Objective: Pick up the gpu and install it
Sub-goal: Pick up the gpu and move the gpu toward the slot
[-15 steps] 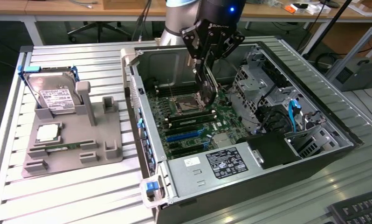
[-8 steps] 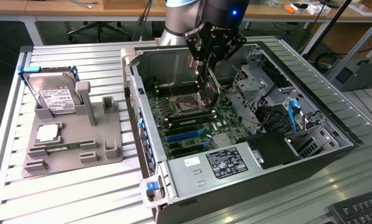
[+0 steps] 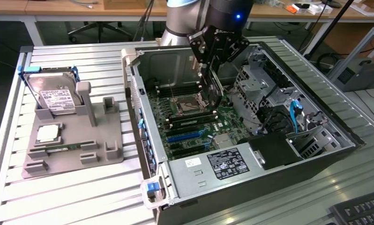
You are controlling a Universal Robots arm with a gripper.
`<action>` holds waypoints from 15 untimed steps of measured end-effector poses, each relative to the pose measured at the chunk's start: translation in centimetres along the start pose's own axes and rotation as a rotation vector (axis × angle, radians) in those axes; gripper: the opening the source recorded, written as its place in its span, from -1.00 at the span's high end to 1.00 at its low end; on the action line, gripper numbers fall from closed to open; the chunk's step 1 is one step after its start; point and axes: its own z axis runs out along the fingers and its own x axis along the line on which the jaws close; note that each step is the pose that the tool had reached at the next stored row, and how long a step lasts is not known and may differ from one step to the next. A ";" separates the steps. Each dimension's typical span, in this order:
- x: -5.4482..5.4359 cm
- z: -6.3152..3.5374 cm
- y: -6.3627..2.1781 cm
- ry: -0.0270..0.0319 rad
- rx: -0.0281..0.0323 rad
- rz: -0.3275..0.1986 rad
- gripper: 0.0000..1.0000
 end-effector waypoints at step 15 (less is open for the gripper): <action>-0.8 1.07 0.05 -0.0001 0.0007 -0.002 0.47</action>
